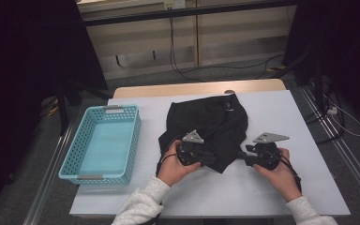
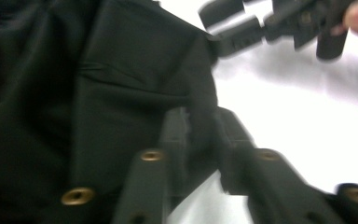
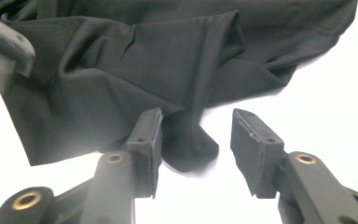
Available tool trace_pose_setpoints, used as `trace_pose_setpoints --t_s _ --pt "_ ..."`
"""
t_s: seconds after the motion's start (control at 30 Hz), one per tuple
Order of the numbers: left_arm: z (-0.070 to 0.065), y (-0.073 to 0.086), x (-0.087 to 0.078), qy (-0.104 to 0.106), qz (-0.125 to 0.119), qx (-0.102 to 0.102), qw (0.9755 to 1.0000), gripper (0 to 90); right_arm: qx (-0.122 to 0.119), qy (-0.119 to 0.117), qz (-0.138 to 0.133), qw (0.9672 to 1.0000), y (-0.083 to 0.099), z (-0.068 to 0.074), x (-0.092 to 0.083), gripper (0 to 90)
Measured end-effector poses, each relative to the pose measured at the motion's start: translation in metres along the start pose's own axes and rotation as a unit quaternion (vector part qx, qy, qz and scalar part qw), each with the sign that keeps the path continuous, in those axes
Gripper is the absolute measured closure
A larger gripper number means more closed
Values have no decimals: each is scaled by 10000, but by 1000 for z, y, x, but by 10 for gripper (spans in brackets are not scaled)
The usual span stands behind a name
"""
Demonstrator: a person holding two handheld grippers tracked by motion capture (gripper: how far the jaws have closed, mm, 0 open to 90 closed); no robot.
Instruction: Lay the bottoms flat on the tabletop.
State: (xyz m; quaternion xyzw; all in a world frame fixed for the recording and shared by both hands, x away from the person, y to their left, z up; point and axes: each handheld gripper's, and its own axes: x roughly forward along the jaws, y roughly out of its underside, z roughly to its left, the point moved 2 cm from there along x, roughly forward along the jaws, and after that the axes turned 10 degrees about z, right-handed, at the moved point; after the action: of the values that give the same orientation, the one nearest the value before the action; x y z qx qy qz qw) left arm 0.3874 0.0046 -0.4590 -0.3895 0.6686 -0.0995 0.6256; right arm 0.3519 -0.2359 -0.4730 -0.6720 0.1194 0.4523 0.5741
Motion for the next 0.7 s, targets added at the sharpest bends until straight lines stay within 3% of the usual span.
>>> trace_pose_setpoints --t_s 0.03,0.2,0.3,0.4,0.47,0.53,0.67,0.7 --pt "-1 1 4 96 39 84 9999 704 5 6 -23 10000 0 -1 -1 523" --pt "-8 4 16 59 298 384 9988 541 49 109 -63 9999 0 -3 -3 507" --pt "-11 7 20 84 333 475 9983 598 74 116 -80 9999 0 -4 -4 489" --pt "-17 6 21 -164 451 710 9963 672 76 130 -89 9998 0 -4 -4 480" --pt "-17 6 21 -159 459 600 9970 765 86 128 -81 9998 0 -4 -4 471" --pt "-16 6 22 -70 388 347 9986 869 72 123 -106 9998 0 -5 -5 468" --pt "-15 4 20 -56 485 184 9986 900 55 133 -141 9998 0 -4 -7 449" --pt "-14 3 19 25 411 101 9991 900 50 108 -145 9998 -1 -4 -8 448"
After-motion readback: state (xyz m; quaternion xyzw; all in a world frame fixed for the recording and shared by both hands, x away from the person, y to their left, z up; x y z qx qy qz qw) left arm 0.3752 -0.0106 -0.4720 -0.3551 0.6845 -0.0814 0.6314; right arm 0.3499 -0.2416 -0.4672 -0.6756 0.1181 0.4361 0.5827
